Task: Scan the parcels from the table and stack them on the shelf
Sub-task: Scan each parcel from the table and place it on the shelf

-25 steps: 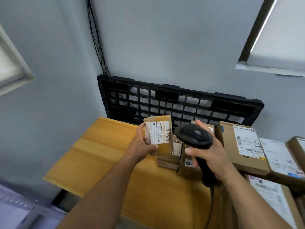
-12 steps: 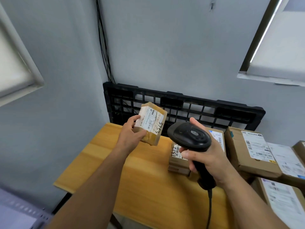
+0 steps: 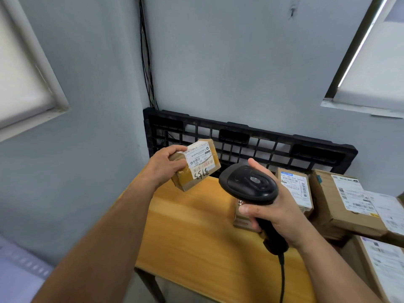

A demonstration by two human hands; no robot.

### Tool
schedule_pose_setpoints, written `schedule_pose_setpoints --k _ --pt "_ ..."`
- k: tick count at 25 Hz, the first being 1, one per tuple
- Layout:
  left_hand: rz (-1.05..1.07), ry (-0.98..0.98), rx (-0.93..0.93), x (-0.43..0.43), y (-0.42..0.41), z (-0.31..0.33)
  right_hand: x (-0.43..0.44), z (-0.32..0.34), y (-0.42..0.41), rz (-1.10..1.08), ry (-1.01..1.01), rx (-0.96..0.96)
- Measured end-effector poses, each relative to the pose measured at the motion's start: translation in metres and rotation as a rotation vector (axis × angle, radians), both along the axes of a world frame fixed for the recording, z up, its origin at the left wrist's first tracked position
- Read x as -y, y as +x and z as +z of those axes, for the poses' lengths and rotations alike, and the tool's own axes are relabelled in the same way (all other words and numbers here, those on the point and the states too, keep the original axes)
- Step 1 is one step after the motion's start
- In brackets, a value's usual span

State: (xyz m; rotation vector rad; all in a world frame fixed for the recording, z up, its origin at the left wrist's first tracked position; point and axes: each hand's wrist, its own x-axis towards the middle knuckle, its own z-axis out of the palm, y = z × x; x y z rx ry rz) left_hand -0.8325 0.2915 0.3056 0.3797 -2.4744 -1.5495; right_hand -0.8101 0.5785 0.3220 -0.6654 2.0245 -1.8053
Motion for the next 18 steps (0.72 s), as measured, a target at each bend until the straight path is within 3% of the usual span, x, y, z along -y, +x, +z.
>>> schedule_pose_setpoints --k 11,18 --pt "-0.016 -0.023 -0.023 0.015 0.032 0.001 0.015 -0.012 0.035 -0.014 0.012 0.021" --pt "0.050 -0.019 -0.042 0.010 0.099 0.010 0.012 -0.004 0.077 0.027 0.024 0.006"
